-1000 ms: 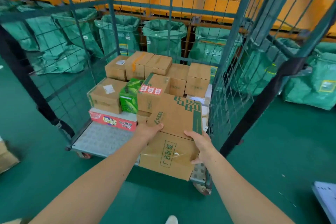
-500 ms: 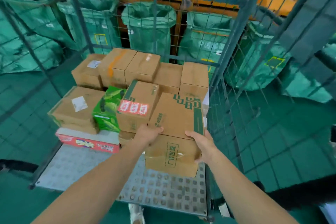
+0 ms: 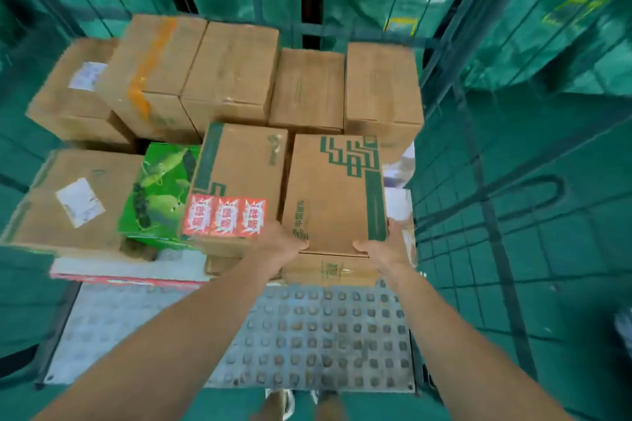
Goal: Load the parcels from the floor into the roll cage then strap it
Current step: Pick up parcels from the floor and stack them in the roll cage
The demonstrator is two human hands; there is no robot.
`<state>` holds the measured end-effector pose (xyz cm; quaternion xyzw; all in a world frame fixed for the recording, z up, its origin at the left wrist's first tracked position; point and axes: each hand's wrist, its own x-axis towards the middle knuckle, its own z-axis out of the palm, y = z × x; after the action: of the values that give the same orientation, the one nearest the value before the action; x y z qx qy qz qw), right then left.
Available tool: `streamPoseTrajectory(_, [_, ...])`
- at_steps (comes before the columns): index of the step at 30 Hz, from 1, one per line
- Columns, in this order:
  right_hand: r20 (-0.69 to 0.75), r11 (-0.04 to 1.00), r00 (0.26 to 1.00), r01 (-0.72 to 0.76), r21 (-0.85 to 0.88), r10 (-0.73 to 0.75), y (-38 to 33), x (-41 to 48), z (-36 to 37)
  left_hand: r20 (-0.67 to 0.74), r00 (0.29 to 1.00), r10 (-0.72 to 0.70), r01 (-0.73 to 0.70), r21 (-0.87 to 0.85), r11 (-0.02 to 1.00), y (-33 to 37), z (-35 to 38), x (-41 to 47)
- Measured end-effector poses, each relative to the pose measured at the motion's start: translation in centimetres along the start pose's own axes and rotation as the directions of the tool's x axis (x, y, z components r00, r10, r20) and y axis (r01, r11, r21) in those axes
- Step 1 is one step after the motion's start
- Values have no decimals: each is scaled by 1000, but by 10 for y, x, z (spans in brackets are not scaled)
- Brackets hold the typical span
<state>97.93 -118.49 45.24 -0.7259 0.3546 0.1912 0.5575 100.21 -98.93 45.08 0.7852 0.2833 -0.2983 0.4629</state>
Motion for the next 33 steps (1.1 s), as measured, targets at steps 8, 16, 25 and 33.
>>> streamPoseTrajectory(8, [29,991,998,-49,-121,53,21,88,23,-101,994,49,-23,243,970,0,25,70])
streamPoseTrajectory(16, [44,969,999,-6,-245,17,23,101,19,-24,923,383,-196,828,525,19,30,71])
streamPoseTrajectory(25, [99,923,992,-36,-382,80,11,95,13,123,939,321,-283,806,520,33,25,71])
streamPoseTrajectory(33, [187,926,976,-33,-376,111,-11,68,-9,148,964,222,-265,643,719,45,27,39])
